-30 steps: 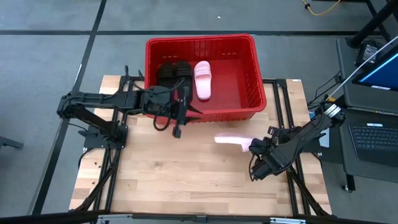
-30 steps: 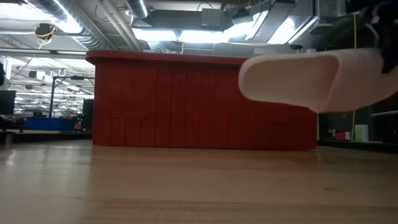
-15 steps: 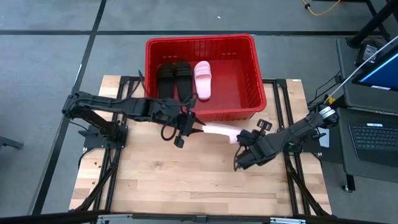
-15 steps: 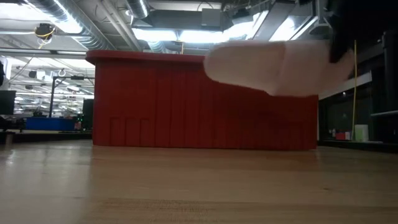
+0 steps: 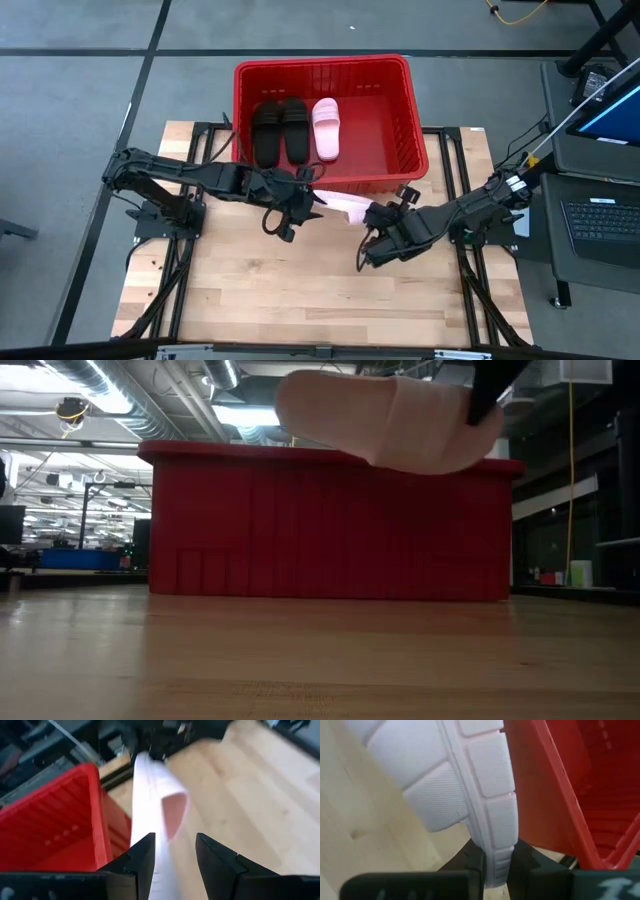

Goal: Pick and place slides into bin
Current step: Put the pink slipper into the red bin

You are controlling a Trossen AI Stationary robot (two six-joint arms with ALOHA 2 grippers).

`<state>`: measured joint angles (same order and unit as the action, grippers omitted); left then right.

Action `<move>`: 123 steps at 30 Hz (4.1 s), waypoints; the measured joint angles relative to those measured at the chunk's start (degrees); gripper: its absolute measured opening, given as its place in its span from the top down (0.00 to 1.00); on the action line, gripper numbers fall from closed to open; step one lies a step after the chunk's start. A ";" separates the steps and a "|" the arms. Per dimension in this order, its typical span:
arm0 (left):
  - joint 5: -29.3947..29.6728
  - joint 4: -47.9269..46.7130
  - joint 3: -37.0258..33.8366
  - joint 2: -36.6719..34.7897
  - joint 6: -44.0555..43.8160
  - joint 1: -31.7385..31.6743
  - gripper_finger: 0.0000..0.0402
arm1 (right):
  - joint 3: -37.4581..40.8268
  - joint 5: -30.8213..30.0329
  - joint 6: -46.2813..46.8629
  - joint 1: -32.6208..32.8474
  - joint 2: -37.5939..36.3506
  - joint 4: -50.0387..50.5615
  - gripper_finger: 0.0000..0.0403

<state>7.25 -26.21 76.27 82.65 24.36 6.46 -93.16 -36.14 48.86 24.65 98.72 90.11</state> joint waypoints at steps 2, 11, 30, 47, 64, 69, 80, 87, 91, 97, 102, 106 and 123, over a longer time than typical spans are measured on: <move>2.09 -1.10 0.00 0.70 1.01 -0.01 0.64 | -1.17 -0.21 -1.24 -0.33 0.96 -0.13 0.88; 14.92 -1.06 0.00 2.07 5.56 1.06 0.55 | -1.69 -0.27 -1.39 -0.83 3.02 -0.16 0.88; 19.60 -7.92 0.00 2.45 4.39 -0.61 0.56 | -1.69 -0.52 -0.91 -0.86 2.97 -0.11 0.88; 16.26 -7.91 0.02 1.89 3.28 -0.52 0.85 | -4.28 -1.68 2.08 -0.85 2.91 -1.08 0.84; 20.67 -5.11 0.02 -6.84 4.94 -4.00 0.85 | -20.57 -7.23 -1.54 -0.97 2.84 -0.39 0.76; 18.50 -5.41 0.02 -9.16 4.97 -4.48 0.85 | -25.34 -10.31 -7.70 -0.88 2.86 -0.76 0.71; 19.00 -11.50 0.00 -14.03 3.96 -5.69 0.85 | -29.82 -11.35 -14.90 -2.07 2.88 -0.51 0.55; 19.05 -4.88 -0.04 -14.40 1.12 -10.09 0.85 | -30.13 -11.44 -18.07 -4.77 2.84 -4.04 0.50; 18.50 -0.79 -0.09 -14.36 -0.46 -13.43 0.85 | -30.13 -11.68 -22.92 -6.34 2.33 -4.68 0.51; 15.28 0.65 0.02 -14.86 -4.00 -18.62 0.85 | -34.64 -10.72 -25.57 -7.42 1.94 -4.31 0.53; 9.97 1.70 -0.02 -14.64 -7.38 -20.67 0.85 | -40.50 -11.15 -26.82 -7.42 1.81 -7.08 0.53; 7.45 7.56 -0.02 -14.64 -10.68 -21.29 0.85 | -41.64 -11.37 -25.86 -7.40 1.79 -10.37 0.53; 5.77 19.20 -0.02 -12.65 -25.51 -22.25 0.85 | -41.53 -23.66 -55.31 -7.33 3.67 -28.42 0.53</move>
<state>13.02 -7.01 76.25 70.00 -1.15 -15.79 -134.69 -59.80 -6.45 17.32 102.39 61.68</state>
